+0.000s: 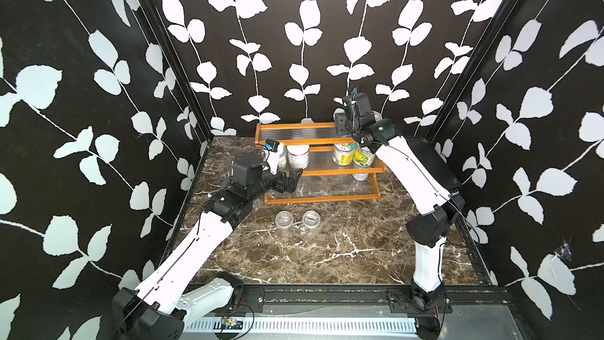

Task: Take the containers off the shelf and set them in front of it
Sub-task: 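Pick up a container from the shelf.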

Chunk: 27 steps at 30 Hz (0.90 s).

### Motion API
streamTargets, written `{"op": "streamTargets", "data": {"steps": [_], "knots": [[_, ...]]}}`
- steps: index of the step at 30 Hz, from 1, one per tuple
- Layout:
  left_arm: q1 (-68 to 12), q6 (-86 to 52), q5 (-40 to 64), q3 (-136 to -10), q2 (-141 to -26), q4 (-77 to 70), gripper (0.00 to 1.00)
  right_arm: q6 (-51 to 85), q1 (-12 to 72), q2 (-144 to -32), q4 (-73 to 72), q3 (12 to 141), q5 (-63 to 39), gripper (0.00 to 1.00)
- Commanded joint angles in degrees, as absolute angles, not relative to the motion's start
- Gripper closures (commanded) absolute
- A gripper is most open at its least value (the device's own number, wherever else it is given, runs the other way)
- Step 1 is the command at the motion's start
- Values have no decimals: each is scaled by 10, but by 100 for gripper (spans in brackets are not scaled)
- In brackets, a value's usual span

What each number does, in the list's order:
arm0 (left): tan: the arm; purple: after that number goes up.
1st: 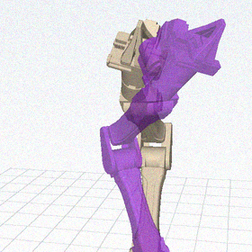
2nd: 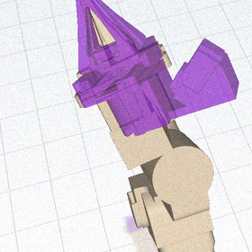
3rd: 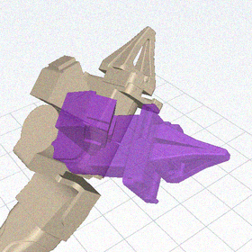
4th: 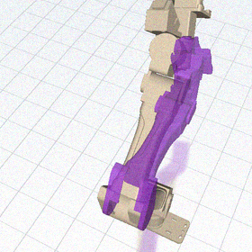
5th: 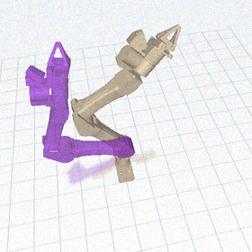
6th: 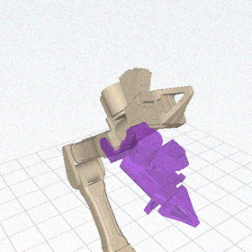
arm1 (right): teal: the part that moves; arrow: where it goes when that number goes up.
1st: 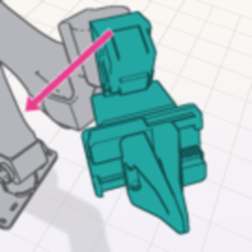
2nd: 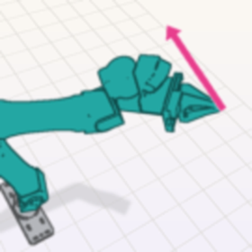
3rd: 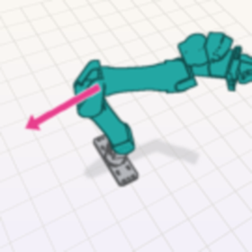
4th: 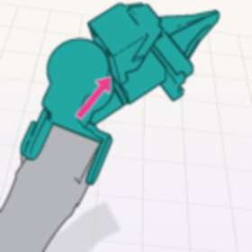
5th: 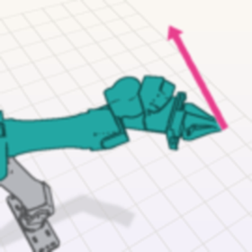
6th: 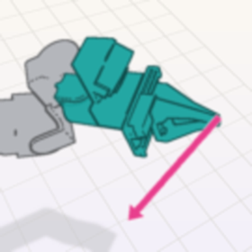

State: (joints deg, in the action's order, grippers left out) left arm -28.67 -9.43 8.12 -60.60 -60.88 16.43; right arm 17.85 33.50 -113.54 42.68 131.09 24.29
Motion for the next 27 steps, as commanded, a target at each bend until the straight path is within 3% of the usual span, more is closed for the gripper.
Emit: {"op": "streamTargets", "data": {"steps": [1, 14, 20, 27], "knots": [[-282, -96, 83, -601, -591, 169, 1, 175, 332, -1134, 421, 1340, 227, 42], [-280, -59, 94, -650, -608, 210, 1, 37, 344, -1018, 393, 1278, 136, 46], [-267, -45, 117, -676, -607, 240, 1, -11, 365, -873, 367, 1096, 10, 46], [-260, -45, 144, -678, -598, 254, 1, 2, 420, -720, 307, 834, -30, 46]]}}
